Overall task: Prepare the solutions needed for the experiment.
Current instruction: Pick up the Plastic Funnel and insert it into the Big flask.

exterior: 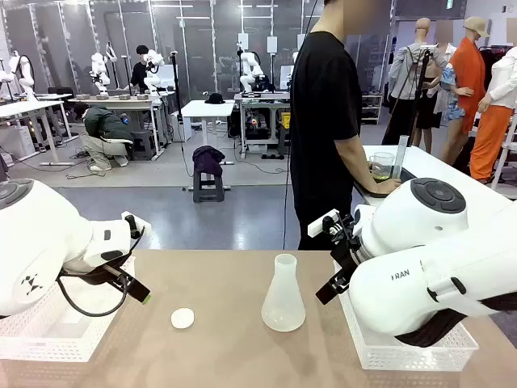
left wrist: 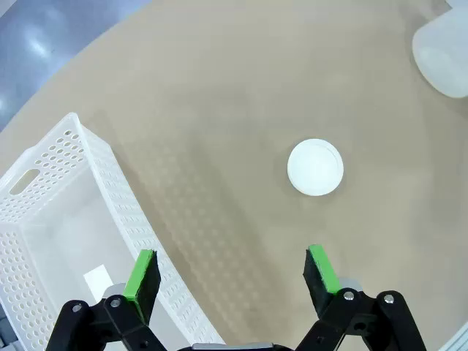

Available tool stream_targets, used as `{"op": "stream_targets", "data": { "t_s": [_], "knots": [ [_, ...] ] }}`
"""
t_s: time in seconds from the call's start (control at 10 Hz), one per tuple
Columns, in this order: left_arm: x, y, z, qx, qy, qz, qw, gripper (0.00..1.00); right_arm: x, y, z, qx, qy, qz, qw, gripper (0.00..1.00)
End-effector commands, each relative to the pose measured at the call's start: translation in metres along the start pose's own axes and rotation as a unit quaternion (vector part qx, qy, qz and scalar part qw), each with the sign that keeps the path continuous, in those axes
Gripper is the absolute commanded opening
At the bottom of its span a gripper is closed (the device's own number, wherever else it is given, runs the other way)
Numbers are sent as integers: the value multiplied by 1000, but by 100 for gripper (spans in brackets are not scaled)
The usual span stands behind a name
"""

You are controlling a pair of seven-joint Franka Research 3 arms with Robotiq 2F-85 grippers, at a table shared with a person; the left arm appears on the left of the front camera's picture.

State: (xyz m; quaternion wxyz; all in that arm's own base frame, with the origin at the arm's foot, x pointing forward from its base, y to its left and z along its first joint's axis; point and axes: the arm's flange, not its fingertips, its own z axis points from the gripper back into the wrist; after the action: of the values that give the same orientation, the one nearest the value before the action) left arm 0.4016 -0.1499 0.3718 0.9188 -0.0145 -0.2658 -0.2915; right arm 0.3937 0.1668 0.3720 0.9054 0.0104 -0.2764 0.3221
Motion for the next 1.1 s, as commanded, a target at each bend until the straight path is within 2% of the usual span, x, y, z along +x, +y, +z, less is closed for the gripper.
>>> {"op": "stream_targets", "data": {
  "t_s": [0.0, 1.0],
  "knots": [
    [0, 0, 0, 0, 0, 0, 1000, 100, 0, 0, 0, 0, 0, 0, 1000, 100],
    [0, 0, 0, 0, 0, 0, 1000, 100, 0, 0, 0, 0, 0, 0, 1000, 100]
  ]
}}
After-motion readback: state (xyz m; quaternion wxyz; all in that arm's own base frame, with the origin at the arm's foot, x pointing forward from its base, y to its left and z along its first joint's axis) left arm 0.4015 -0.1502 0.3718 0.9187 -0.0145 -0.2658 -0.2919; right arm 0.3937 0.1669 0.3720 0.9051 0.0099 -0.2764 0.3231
